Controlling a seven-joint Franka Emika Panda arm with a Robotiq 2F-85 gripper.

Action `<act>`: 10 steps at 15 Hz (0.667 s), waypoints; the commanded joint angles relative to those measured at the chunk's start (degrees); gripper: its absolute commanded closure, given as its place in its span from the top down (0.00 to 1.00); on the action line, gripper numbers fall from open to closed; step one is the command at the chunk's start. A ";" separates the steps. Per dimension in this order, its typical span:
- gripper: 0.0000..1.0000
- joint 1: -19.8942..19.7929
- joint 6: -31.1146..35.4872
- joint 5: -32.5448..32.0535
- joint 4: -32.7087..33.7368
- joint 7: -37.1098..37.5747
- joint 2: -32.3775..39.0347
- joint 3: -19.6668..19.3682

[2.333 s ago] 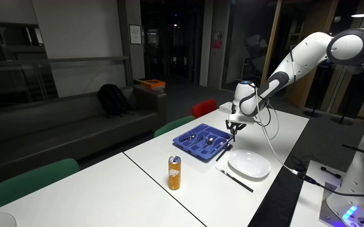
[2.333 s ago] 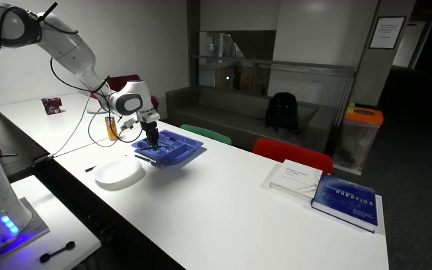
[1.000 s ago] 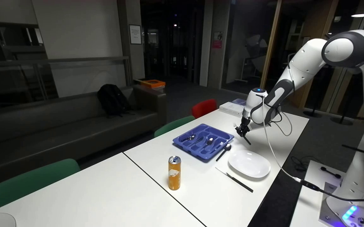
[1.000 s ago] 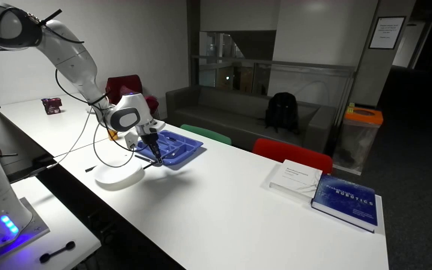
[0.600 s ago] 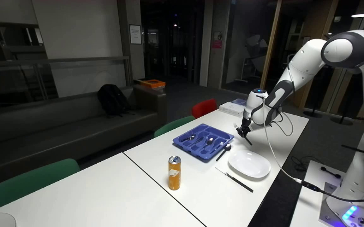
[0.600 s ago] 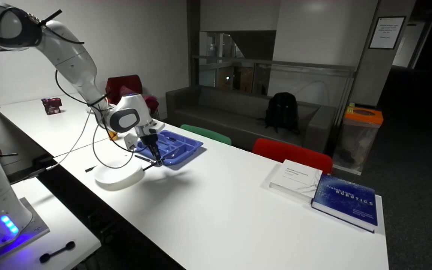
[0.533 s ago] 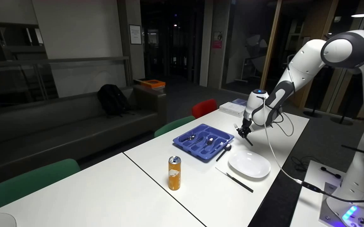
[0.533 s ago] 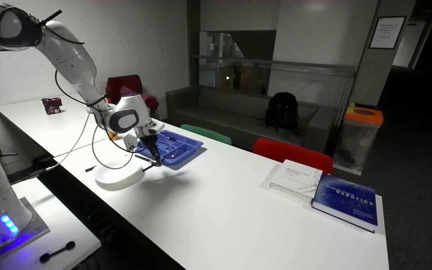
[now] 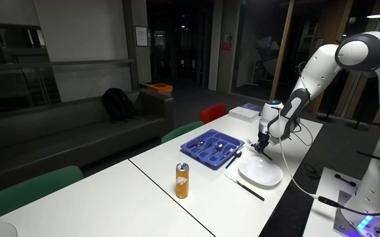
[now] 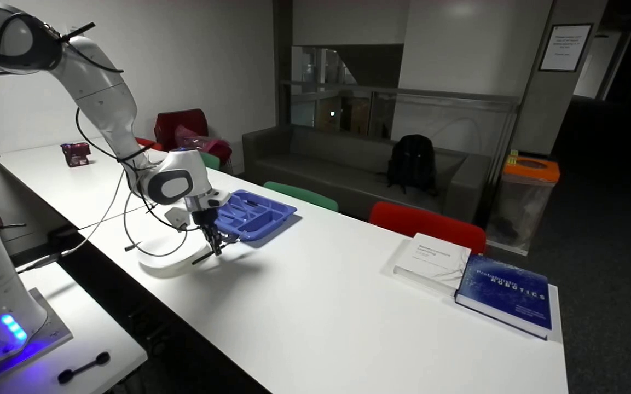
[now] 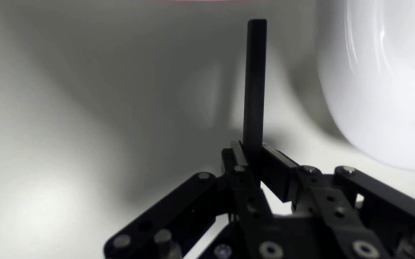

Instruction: Remove a fork from the tray

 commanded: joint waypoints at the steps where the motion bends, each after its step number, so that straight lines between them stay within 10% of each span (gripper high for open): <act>1: 0.04 -2.52 -1.68 1.38 -2.41 -5.06 -2.52 1.15; 10: 0.04 -7.92 -6.55 1.42 -2.46 -14.87 -3.68 2.74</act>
